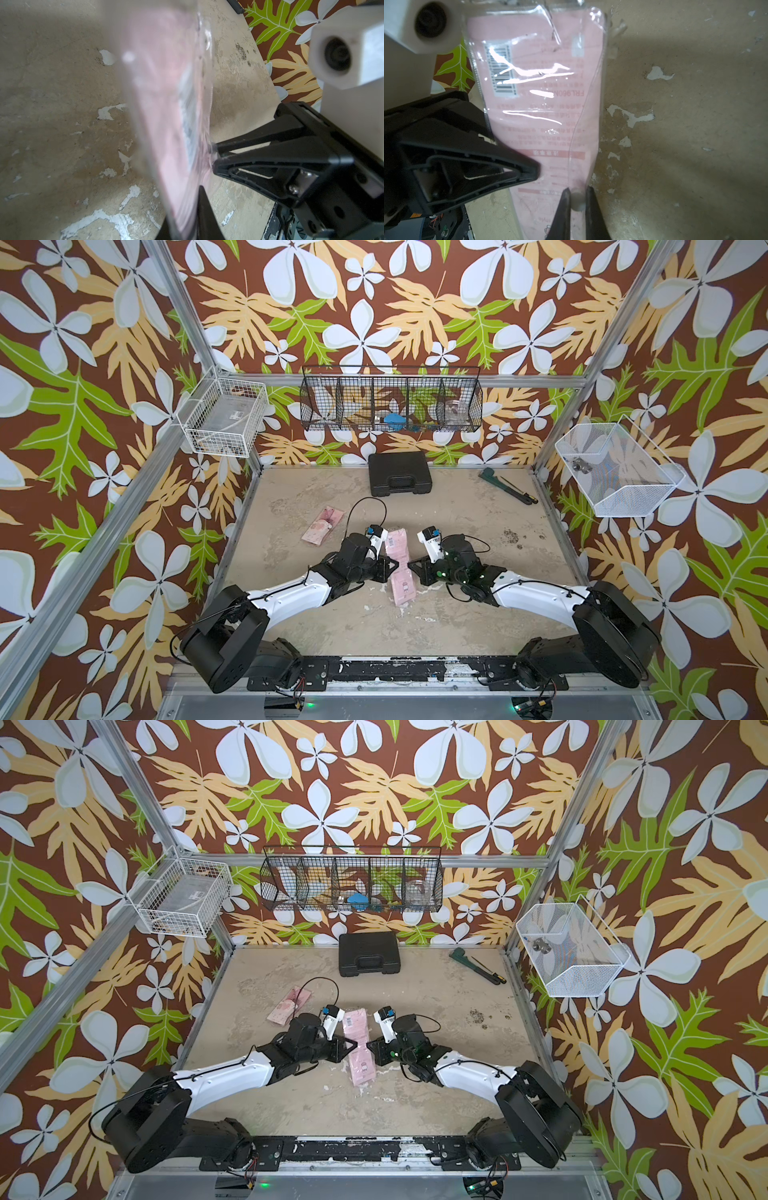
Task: Open the ruler set and take out the ruler
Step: Pick up the ruler set bag from the center of the board, then open the ruler set bag.
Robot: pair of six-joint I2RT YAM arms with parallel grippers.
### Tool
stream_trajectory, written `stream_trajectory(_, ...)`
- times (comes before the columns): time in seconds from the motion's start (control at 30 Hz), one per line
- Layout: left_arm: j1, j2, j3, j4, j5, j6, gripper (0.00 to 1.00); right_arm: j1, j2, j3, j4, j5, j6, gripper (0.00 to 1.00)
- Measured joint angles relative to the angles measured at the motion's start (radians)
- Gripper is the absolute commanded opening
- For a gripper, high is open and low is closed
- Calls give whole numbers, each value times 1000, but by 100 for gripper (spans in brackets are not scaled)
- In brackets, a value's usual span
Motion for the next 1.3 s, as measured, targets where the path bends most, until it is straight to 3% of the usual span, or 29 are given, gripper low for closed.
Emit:
stream_trajectory(1.03, 14, 29, 6, 30, 30, 39, 0, -77, -23, 28, -91, -91, -43, 0)
stream_trajectory(1.3, 14, 37, 7, 46, 48, 41, 0, -142, -27, 8, -73, -222, -39, 0)
